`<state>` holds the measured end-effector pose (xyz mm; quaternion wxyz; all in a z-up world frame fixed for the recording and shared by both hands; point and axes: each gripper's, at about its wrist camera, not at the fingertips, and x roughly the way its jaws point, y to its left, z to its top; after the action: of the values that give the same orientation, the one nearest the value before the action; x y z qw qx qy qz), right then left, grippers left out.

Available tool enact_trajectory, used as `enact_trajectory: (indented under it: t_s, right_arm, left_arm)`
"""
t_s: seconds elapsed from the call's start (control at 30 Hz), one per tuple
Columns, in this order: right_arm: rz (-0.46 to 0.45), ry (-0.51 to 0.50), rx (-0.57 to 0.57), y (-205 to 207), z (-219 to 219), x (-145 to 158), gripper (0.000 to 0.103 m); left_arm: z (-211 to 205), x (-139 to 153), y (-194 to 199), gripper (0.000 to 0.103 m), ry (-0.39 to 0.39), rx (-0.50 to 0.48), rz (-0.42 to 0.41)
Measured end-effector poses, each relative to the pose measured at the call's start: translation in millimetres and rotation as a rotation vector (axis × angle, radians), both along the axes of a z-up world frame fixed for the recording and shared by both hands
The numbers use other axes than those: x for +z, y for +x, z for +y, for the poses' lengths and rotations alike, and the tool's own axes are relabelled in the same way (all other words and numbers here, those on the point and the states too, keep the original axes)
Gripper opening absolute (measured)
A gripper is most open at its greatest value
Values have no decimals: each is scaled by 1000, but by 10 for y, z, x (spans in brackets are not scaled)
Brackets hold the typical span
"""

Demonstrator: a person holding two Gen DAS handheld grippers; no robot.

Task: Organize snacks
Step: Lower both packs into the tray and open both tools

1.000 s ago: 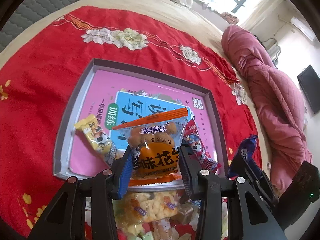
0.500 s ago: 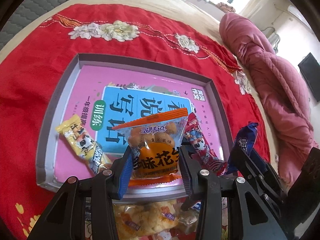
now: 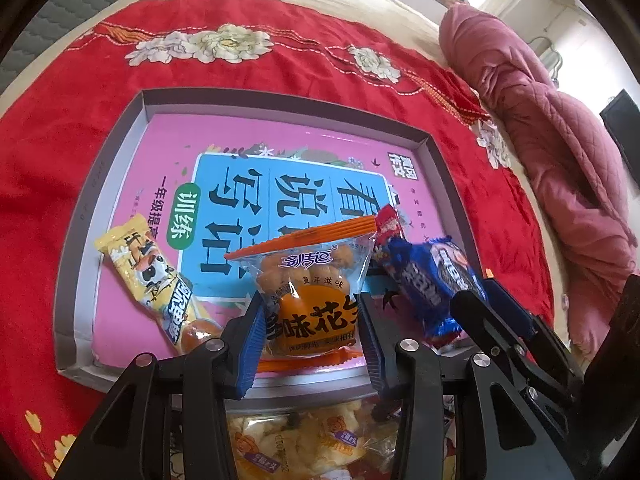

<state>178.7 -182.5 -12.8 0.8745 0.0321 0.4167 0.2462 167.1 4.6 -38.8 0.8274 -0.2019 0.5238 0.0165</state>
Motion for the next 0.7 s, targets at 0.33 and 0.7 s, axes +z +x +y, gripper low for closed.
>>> enact_trajectory:
  t_s: [0.33, 0.7]
  right_arm:
    - [56, -25, -39, 53, -57, -119, 56]
    - [51, -34, -42, 57, -57, -111, 56]
  left_arm:
    - [-10, -40, 8, 45, -2, -3, 13]
    - [-49, -55, 12, 47, 8, -20, 30]
